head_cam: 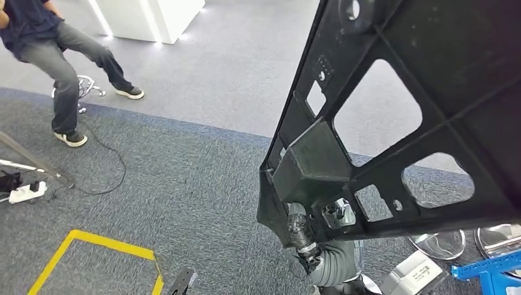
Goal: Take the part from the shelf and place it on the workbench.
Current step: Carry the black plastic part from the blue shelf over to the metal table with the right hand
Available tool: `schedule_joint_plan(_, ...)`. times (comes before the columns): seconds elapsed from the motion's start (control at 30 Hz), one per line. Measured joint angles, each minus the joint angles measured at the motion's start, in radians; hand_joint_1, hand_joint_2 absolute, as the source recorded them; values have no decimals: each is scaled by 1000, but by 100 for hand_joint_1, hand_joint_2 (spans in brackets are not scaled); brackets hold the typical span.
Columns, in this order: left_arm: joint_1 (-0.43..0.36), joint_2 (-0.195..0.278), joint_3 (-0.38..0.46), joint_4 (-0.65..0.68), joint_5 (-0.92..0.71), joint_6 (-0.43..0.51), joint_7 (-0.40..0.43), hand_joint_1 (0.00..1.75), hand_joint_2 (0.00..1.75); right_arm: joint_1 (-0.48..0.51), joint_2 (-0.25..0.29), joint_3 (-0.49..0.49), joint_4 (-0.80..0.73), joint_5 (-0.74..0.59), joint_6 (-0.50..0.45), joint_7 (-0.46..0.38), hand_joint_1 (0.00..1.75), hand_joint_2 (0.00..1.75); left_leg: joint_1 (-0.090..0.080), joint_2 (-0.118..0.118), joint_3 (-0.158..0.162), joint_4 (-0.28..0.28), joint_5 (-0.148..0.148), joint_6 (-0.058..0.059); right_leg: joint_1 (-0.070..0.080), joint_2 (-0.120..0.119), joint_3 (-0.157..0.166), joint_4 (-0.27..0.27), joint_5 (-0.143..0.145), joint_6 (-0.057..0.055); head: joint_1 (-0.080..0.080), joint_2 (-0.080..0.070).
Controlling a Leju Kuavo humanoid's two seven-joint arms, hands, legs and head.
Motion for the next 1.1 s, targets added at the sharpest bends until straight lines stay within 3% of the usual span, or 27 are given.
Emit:
schedule_joint_plan(0.03, 1, 0, 0, 0, 0, 0, 1, 0, 175, 1, 1, -3, 2, -10, 4, -10, 175, 175, 4, -13, 4, -6, 2, 7, 0, -7, 4, -2, -3, 7, 0, 0)
schedule_joint_plan(0.1, 4, -2, 0, 0, -1, 0, 6, 0, 175, 3, 2, -10, 5, -31, 17, -31, 175, 175, 10, -36, 19, -22, 8, 18, 0, 17, 2, 22, -23, 16, 5, 0)
schedule_joint_plan(0.2, 1, -2, -1, 0, -2, 0, 16, 0, 175, 9, 2, -21, 11, -49, 41, -53, 175, 175, 11, -71, 30, -28, 10, 32, -2, 84, -75, 186, -100, 16, 15, 0)
schedule_joint_plan(0.23, 0, -3, -1, 0, -2, 0, 19, 0, 175, 13, 2, -25, 14, -54, 47, -57, 175, 175, 10, -85, 30, -26, 9, 35, -1, 91, -104, 235, -113, 16, 17, 0)
schedule_joint_plan(0.27, 0, -3, -1, 0, -1, -1, 21, 0, 175, 17, 2, -28, 18, -59, 52, -60, 175, 175, 9, -100, 30, -22, 6, 35, 0, 94, -120, 255, -107, 16, 17, 0)
schedule_joint_plan(0.3, 1, -3, -1, 0, -1, -2, 24, 0, 175, 18, 2, -31, 21, -63, 56, -65, 175, 175, 9, -115, 30, -18, 4, 34, 1, 96, -119, 237, -83, 15, 18, 0)
schedule_joint_plan(0.33, 2, -4, -1, 0, -1, -5, 28, 0, 175, 19, 2, -33, 22, -65, 60, -69, 175, 175, 9, -131, 30, -11, -1, 32, 0, 104, -99, 182, -44, 14, 18, 0)
schedule_joint_plan(0.4, 2, -4, -2, 0, -2, -10, 36, 0, 175, 19, 3, -35, 24, -66, 69, -75, 175, 175, 10, -159, 24, 7, -10, 24, -6, 154, -51, 68, 4, 12, 18, 0)
schedule_joint_plan(0.47, 0, -3, -3, 0, -4, -15, 42, 0, 175, 21, 4, -35, 25, -66, 79, -82, 175, 175, 11, -182, 11, 17, -15, 12, -7, 191, -34, 28, 6, 8, 17, 0)
schedule_joint_plan(0.53, 2, -1, -4, 0, -7, -19, 46, 0, 175, 21, 7, -35, 25, -65, 85, -89, 175, 175, 15, -201, 4, 13, -13, 0, -6, 174, -30, 23, 7, -3, 16, 0)
schedule_joint_plan(0.57, 4, 0, -5, 0, -8, -20, 47, 0, 175, 21, 9, -35, 24, -65, 86, -90, 175, 175, 15, -193, 2, 16, -15, -6, -7, 161, -25, 18, 8, -10, 15, 0)
schedule_joint_plan(0.63, 5, 1, -7, 0, -9, -22, 48, 0, 175, 21, 13, -35, 22, -64, 88, -92, 175, 175, 12, -139, -22, 64, -40, -16, -11, 131, -13, 8, 7, -20, 8, 0)
schedule_joint_plan(0.7, 1, -1, -8, 0, -11, -25, 49, 0, 175, 22, 15, -35, 20, -57, 88, -91, 175, 175, 15, -83, -83, 176, -90, -27, -8, 100, -5, 6, 1, -27, 1, 0)
schedule_joint_plan(0.77, 0, -1, -9, 0, -13, -33, 47, 0, 175, 23, 15, -36, 19, -40, 88, -87, 175, 175, 19, -68, -135, 263, -110, -33, -5, 69, 2, 6, -6, -30, 1, 0)
schedule_joint_plan(0.8, 2, -1, -10, 0, -14, -38, 44, 0, 175, 23, 15, -39, 16, -29, 87, -83, 175, 175, 20, -65, -135, 258, -95, -33, -5, 55, 6, 6, -10, -29, 1, 0)
schedule_joint_plan(0.83, 4, 0, -11, 0, -15, -42, 39, 0, 175, 23, 13, -42, 11, -19, 86, -78, 175, 175, 20, -60, -116, 217, -64, -31, -4, 41, 12, 6, -14, -28, 0, 0)
schedule_joint_plan(0.9, 4, 1, -13, 0, -19, -49, 24, 0, 175, 24, 10, -53, -6, -3, 82, -67, 175, 175, 12, -23, -50, 86, -2, -17, -1, 18, 25, 5, -24, -24, 1, 0)
schedule_joint_plan(0.97, 1, 3, -15, 0, -23, -54, 10, 0, 175, 28, 5, -61, -25, 10, 76, -57, 175, 175, 0, 11, -13, 13, 16, -1, 3, -2, 35, 2, -32, -15, 1, 0)
schedule_joint_plan(1.03, 1, 4, -18, 0, -29, -58, 1, 0, 175, 34, 0, -65, -40, 22, 71, -48, 175, 175, -5, -1, -10, 4, 11, 9, 6, -21, 44, -6, -37, -3, 2, 0)
schedule_joint_plan(1.07, 3, 4, -21, 0, -34, -60, 0, 0, 175, 37, -3, -67, -49, 27, 68, -46, 175, 175, -2, -13, -5, -1, 12, 13, 4, -19, 48, -6, -41, 3, 1, 0)
schedule_joint_plan(1.1, 4, 4, -24, 0, -40, -60, 2, 0, 175, 40, -5, -69, -58, 31, 66, -46, 175, 175, 2, -26, 1, -9, 13, 17, 4, -3, 48, 4, -51, 8, 3, 0)
